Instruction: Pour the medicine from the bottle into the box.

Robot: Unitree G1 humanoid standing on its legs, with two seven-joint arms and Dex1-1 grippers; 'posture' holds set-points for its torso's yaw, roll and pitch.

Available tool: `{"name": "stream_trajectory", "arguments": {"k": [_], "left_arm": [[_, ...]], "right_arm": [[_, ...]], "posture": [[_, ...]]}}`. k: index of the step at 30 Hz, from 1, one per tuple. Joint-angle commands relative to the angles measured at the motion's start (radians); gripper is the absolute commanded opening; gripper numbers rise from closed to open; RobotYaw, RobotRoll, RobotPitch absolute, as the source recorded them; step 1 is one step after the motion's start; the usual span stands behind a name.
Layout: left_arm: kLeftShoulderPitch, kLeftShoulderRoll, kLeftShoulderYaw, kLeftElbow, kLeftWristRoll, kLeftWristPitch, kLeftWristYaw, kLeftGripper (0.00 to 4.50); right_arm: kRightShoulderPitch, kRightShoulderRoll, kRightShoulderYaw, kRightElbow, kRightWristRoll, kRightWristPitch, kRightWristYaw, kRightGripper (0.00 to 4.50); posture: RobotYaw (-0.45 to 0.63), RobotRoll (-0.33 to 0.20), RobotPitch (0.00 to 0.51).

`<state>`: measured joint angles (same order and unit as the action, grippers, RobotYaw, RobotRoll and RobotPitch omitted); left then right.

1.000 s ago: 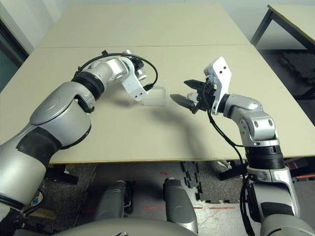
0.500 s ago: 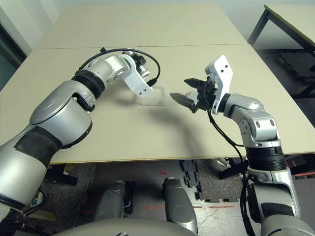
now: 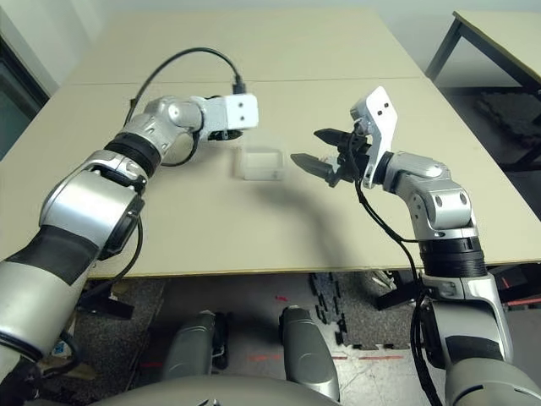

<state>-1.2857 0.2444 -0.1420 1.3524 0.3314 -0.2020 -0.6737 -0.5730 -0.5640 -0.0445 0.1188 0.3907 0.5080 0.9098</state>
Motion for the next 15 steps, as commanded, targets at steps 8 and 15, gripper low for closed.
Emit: {"name": "stream_trajectory", "arguments": {"k": [8,15], "left_arm": [[0.152,0.074,0.218,-0.088,-0.227,-0.004,0.049,2.75],[0.282,0.063,0.326,-0.148,-0.358,-0.031,0.062,2.75]], "right_arm": [[-0.045,0.004,0.024,0.066,-0.027,-0.035,0.034,4.5],[-0.063,0.015,0.04,0.096,-0.033,-0.053,0.042,4.5]], "posture": [[-0.08,0.0,0.091],[-0.06,0.0,0.099]]}}
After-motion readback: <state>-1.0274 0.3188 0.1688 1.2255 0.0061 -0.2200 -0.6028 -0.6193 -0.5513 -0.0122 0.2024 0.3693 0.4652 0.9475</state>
